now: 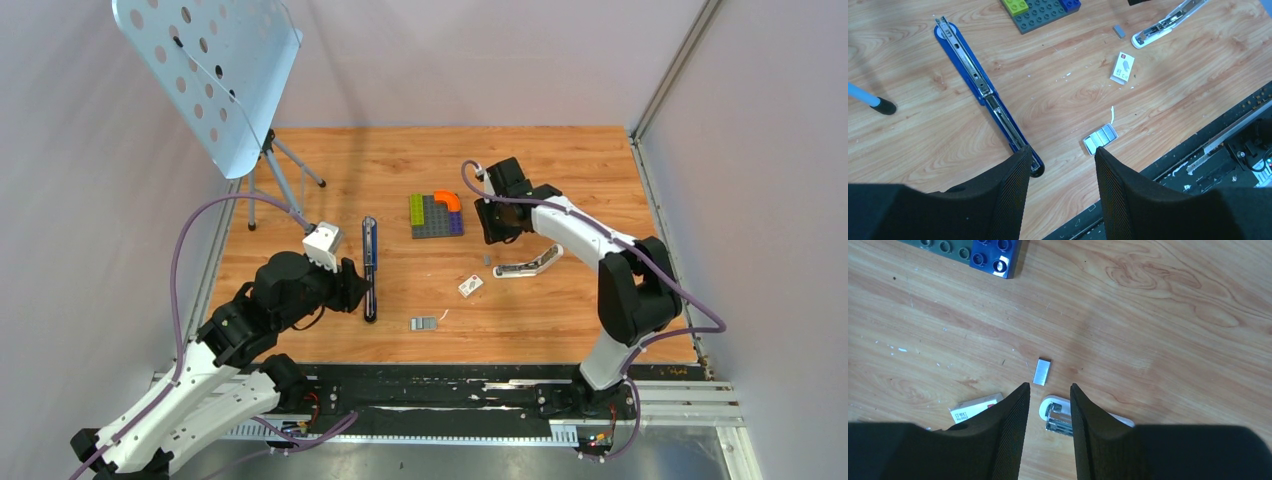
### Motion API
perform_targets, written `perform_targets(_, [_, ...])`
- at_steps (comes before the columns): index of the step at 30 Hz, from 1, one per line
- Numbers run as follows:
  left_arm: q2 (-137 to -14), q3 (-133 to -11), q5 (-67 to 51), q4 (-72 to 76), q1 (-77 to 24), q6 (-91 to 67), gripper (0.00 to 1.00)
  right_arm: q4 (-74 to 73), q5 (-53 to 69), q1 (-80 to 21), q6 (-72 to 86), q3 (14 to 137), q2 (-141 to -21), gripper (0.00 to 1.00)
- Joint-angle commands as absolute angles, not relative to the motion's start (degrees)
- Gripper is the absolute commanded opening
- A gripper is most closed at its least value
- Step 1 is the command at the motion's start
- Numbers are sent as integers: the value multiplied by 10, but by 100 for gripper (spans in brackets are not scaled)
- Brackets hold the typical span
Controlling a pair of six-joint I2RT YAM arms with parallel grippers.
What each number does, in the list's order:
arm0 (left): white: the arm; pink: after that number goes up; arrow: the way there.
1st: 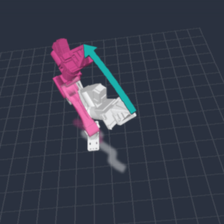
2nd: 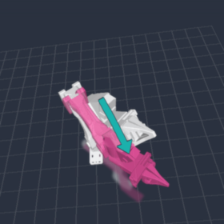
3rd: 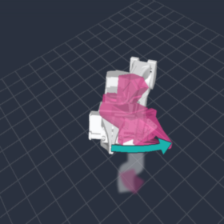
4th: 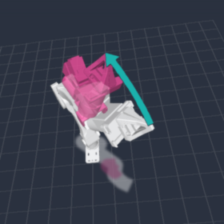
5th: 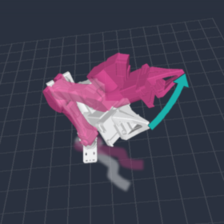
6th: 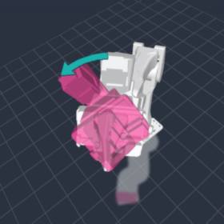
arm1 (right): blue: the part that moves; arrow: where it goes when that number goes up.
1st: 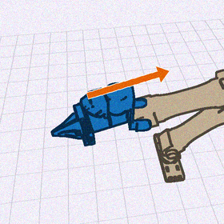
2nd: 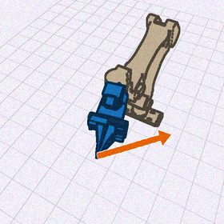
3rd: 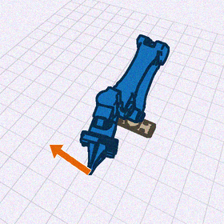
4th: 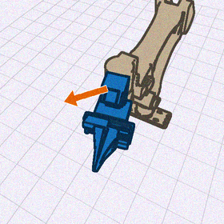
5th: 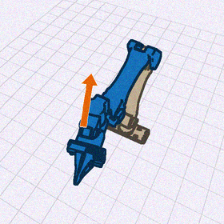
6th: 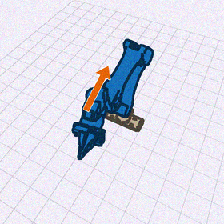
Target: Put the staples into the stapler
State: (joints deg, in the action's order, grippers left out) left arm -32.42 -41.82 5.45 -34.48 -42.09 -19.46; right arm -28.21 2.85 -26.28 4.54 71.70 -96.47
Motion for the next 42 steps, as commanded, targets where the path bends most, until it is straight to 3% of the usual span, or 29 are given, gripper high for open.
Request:
perform_targets(1, [-316, -418, 57, -345, -418, -188, 53, -276, 3, -283, 85, 707, -996, 39])
perform_targets(10, [-314, -417, 58, -345, -418, -187, 53, -280, 0, -300, 84, 712, -1037, 40])
perform_targets(42, [-309, -417, 68, -347, -418, -188, 54, -295, -11, -311, 44, 722, -1082, 21])
